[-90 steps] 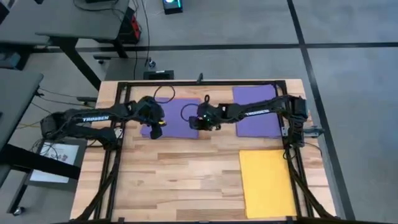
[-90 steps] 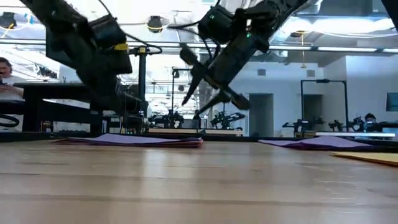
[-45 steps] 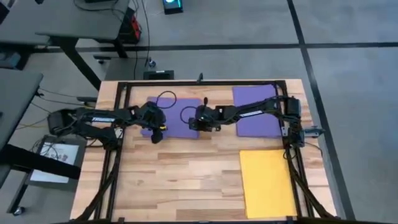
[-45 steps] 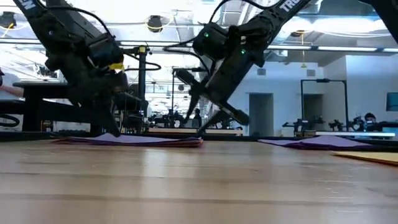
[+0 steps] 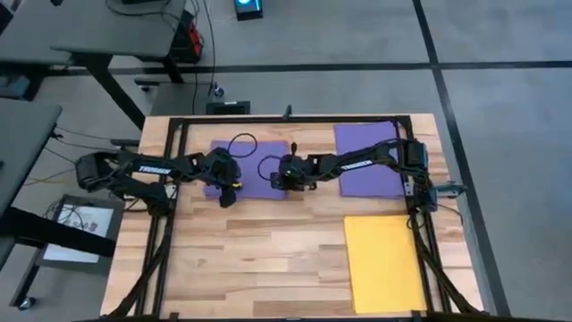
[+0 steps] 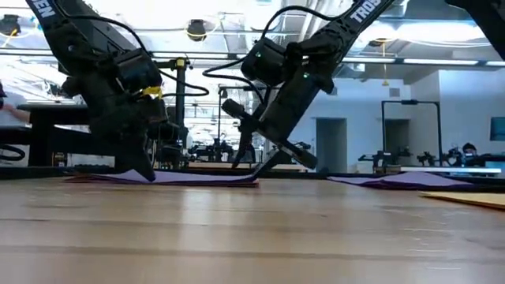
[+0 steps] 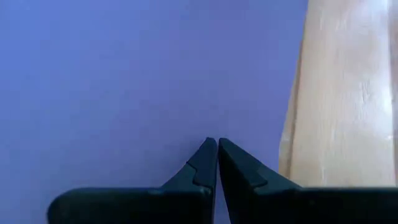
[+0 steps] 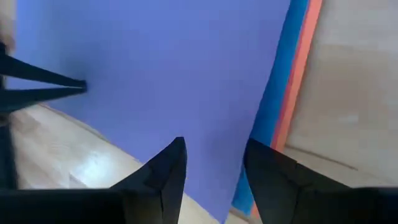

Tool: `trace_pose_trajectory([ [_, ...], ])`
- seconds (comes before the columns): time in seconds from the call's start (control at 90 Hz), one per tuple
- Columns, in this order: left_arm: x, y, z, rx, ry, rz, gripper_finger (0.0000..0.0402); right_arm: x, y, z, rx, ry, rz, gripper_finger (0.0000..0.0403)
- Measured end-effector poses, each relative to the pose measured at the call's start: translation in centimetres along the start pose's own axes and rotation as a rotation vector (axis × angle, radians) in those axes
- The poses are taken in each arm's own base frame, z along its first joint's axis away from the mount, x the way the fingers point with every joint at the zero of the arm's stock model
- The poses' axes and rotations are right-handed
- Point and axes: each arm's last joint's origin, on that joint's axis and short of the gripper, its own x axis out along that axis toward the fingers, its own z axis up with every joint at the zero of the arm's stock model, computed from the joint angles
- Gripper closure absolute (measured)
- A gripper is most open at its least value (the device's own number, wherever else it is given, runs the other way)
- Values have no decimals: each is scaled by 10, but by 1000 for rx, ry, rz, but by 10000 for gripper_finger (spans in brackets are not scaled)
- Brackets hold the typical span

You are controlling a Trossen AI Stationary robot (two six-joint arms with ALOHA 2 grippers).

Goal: Organize paper
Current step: Stack the purple paper on the top right purple papers

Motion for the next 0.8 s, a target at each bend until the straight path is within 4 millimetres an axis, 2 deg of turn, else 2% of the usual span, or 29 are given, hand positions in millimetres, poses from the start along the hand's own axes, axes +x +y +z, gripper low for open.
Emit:
trace_pose_trajectory([
  [0.233,0,0,0,-3,2,0,400,-1,13,3,-62,-21,136,255],
  [0.333,0,0,0,-6,2,0,400,-1,13,3,-61,-18,128,255],
  [0.456,0,0,0,-6,1,-2,400,15,2,4,-11,-3,86,255],
  [0.544,0,0,0,-6,1,-9,400,28,0,9,5,36,154,260],
  [0.6,0,0,0,-13,0,-12,400,34,1,12,-10,57,214,276],
  [0.667,-1,-1,0,-28,2,-14,400,34,3,13,-33,52,243,316],
  [0.744,-5,-1,8,-30,-3,-15,400,27,6,13,-79,46,242,377],
  [0.8,-10,-2,16,-29,-10,-15,400,17,8,13,-118,42,220,391],
])
